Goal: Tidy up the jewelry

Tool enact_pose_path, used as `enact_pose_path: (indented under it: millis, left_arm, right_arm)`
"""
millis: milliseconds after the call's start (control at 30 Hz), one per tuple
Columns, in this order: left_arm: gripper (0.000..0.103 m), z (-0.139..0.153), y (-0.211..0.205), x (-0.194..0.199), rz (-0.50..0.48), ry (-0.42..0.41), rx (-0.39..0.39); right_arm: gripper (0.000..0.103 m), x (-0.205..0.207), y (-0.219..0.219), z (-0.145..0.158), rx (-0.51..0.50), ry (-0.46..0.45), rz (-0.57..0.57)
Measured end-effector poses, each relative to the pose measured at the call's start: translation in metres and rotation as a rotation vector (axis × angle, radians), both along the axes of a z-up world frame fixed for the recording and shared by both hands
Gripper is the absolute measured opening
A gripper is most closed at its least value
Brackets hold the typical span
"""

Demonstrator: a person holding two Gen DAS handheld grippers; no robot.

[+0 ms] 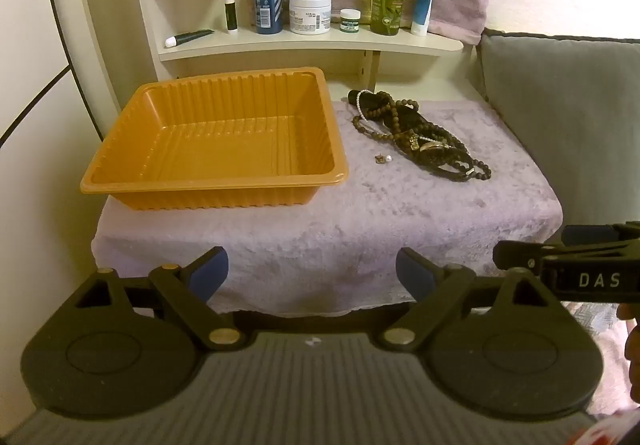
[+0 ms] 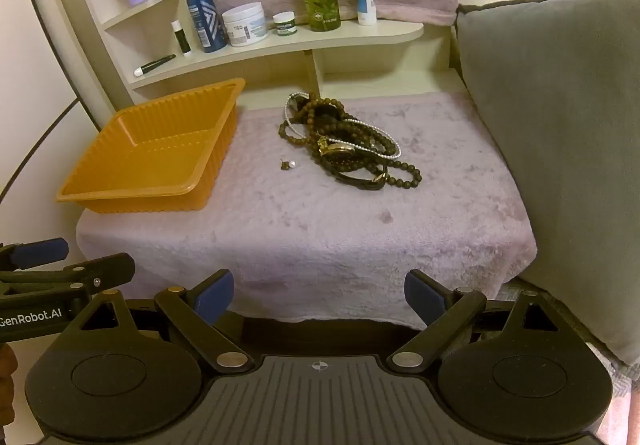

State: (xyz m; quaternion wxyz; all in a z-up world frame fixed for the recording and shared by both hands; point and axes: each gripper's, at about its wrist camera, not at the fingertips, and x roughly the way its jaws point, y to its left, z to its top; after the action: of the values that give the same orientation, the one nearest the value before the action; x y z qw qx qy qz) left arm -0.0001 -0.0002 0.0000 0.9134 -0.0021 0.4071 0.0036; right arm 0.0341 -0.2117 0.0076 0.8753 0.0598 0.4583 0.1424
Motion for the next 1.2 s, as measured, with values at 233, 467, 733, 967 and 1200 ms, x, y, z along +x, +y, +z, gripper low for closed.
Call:
enact_pose_path:
  millis: [233, 467, 733, 967, 1200]
  left_arm:
    - [0.09, -0.0001, -0.0005, 0.0, -0.001, 0.0, -0.003]
    - [0.09, 0.0001, 0.0002, 0.0, 0.0, 0.0, -0.006]
    - [0.09, 0.0001, 0.0002, 0.0, 0.0, 0.001, -0.006]
    - [0.09, 0.0001, 0.0002, 0.0, -0.001, 0.0, -0.007]
    - [0.09, 0.0, 0.0002, 0.0, -0.001, -0.001, -0.008]
  right_arm:
    - [0.092, 0.0002, -0.0005, 0.0006, 0.0, 0.0, -0.001]
    - [0.092, -0.0001, -0.0001, 0.0011, -0.002, -0.005, 0.0]
    - [0.092, 0.0007, -0.0005, 0.0012, -0.003, -0.006, 0.001]
    - [0.092, 0.0005, 0.0001, 0.002, -0.003, -0.008, 0.001]
    - [0.092, 0.0003, 0.0003, 0.0021, -0.004, -0.009, 0.001]
